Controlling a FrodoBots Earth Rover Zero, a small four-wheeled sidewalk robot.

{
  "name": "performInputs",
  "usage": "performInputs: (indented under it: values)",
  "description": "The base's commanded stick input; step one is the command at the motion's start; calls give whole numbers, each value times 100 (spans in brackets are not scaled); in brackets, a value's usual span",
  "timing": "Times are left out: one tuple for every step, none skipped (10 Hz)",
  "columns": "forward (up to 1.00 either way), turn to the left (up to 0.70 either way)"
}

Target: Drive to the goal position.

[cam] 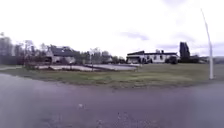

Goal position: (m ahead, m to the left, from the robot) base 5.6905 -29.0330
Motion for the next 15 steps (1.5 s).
performInputs:
  values:
    - [0, -100]
    - [0, -100]
    - [0, -100]
    - [0, -100]
    - [0, -100]
    - [0, -100]
    - [0, -100]
    - [0, -100]
    - [0, -100]
    - [0, -100]
    - [0, -100]
    - [0, -100]
    - [0, -100]
    - [0, -100]
    - [0, -100]
